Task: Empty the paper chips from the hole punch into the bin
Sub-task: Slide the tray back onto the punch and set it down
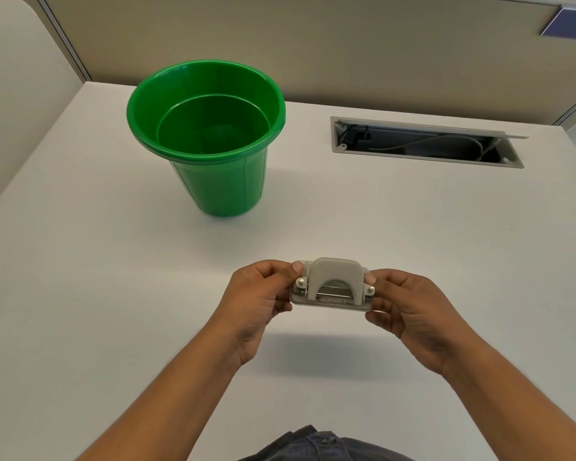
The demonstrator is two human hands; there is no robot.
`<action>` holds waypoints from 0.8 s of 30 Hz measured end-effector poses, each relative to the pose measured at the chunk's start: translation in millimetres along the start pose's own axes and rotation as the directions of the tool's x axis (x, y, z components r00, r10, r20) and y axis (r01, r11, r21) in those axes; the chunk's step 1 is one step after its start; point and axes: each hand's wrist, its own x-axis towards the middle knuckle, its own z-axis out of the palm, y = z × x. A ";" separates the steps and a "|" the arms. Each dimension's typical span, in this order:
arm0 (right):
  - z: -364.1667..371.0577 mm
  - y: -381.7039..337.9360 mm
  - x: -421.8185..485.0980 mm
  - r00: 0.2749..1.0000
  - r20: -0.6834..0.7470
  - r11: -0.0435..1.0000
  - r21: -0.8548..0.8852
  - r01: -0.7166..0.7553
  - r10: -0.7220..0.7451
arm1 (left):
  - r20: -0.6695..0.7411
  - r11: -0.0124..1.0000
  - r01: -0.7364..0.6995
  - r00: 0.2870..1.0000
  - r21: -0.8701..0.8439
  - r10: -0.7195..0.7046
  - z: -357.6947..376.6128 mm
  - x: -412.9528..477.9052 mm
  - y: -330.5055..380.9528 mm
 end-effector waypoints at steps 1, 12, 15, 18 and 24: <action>0.0 0.2 0.5 1.000 0.000 1.000 0.002 0.003 -0.003 | -0.014 0.999 -0.025 1.000 0.028 0.026 0.3 1.0 -0.4; -0.7 4.7 4.6 0.997 -0.045 0.997 -0.044 0.065 -0.067 | -0.112 0.957 -0.177 0.972 0.230 0.207 7.1 6.9 -10.3; -2.9 8.4 8.1 0.995 -0.080 0.996 -0.060 0.062 -0.067 | -0.125 0.961 -0.141 0.977 0.239 0.174 6.3 8.8 -16.1; -6.5 13.3 14.5 0.992 -0.112 0.991 -0.128 0.042 -0.057 | -0.127 0.964 -0.076 0.986 0.255 0.112 2.4 12.9 -22.1; -10.3 35.1 31.3 0.979 -0.202 0.993 -0.117 -0.014 -0.010 | -0.206 0.961 -0.007 0.976 0.277 0.067 1.2 26.6 -39.9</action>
